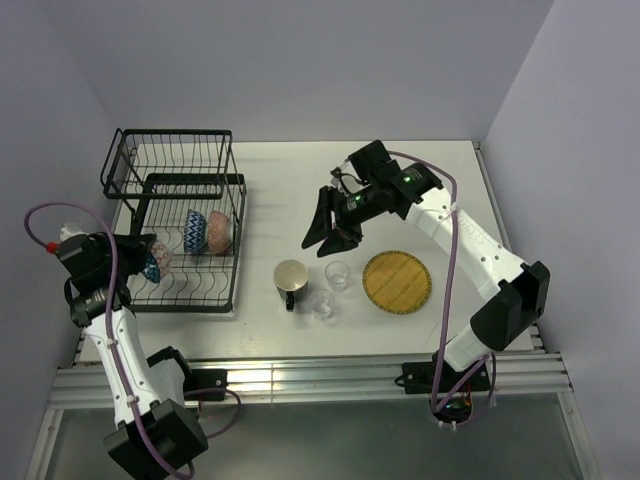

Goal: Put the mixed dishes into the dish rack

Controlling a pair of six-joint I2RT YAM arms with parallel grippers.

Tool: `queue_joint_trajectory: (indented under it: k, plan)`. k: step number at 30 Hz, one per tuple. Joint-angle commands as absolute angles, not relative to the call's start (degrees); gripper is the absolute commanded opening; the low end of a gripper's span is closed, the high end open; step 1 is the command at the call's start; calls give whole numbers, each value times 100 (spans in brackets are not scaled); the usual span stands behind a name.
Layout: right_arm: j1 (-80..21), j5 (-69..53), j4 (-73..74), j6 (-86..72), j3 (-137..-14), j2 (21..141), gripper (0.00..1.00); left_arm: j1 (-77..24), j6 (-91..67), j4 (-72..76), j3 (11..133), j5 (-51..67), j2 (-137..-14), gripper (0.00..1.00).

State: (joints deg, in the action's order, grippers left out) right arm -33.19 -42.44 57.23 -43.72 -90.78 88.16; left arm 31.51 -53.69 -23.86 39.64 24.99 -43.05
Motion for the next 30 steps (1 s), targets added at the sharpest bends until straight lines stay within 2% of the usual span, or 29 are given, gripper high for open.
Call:
queue_joint_trajectory:
  k: [1,9,12,25,30]
  plan:
    - [-3681,-4166,5853,-4219,-9439,8921,56,3269,-5695,-1495,4114,2338,-4473,0]
    - [-3938,-4289,5967,-4289,-10361,9509,55,3278,-5985,717,3727,3373,-5466,0]
    - [-3929,-4228,6021,-4245,-10608,9580,55,3348,-5941,1096,3674,3751,-5782,0]
    - [-3894,-4201,5924,-4184,-10380,9466,54,3428,-6353,3830,3779,5342,-7802,0]
    - [-3850,-4210,5775,-4210,-10205,9431,54,3498,-6126,3832,4016,5624,-8068,0]
